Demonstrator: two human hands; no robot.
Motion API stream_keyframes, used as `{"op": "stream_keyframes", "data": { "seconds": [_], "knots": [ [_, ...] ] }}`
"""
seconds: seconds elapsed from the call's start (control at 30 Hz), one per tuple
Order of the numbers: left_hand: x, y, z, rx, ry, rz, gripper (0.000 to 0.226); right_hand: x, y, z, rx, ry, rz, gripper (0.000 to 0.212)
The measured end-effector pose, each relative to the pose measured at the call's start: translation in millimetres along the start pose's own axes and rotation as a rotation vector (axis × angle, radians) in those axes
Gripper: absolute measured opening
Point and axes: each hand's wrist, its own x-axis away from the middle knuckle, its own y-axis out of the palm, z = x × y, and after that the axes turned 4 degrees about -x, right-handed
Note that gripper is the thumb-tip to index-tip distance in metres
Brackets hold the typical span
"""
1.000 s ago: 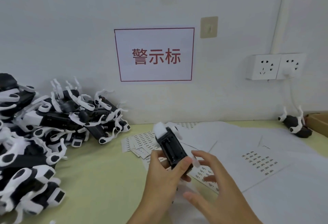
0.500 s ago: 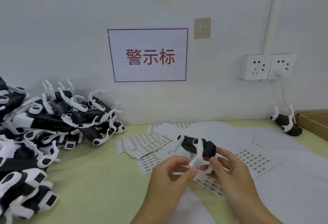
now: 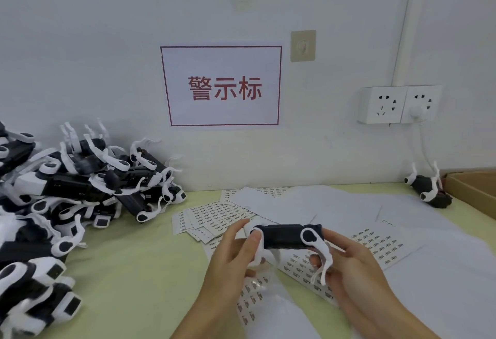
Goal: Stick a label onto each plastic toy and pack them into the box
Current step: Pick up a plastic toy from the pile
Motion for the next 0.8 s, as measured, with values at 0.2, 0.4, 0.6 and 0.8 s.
{"op": "stream_keyframes", "data": {
  "seconds": [0.2, 0.4, 0.6, 0.8],
  "knots": [
    [-3, -3, 2, 0.069, 0.047, 0.059, 0.057, 4, 7, -4, -0.029, 0.018, 0.013, 0.032],
    [-6, -12, 2, 0.105, 0.184, 0.305, 0.035, 3, 6, -2, 0.294, -0.133, 0.106, 0.031],
    [-18, -35, -11, 0.05, 0.177, 0.566, 0.045, 5, 0, -3, 0.603, -0.234, 0.13, 0.036],
    [-20, -31, -21, -0.016, 0.185, 0.573, 0.043, 20, 11, 7, 1.017, -0.282, -0.036, 0.018]
  ]
}}
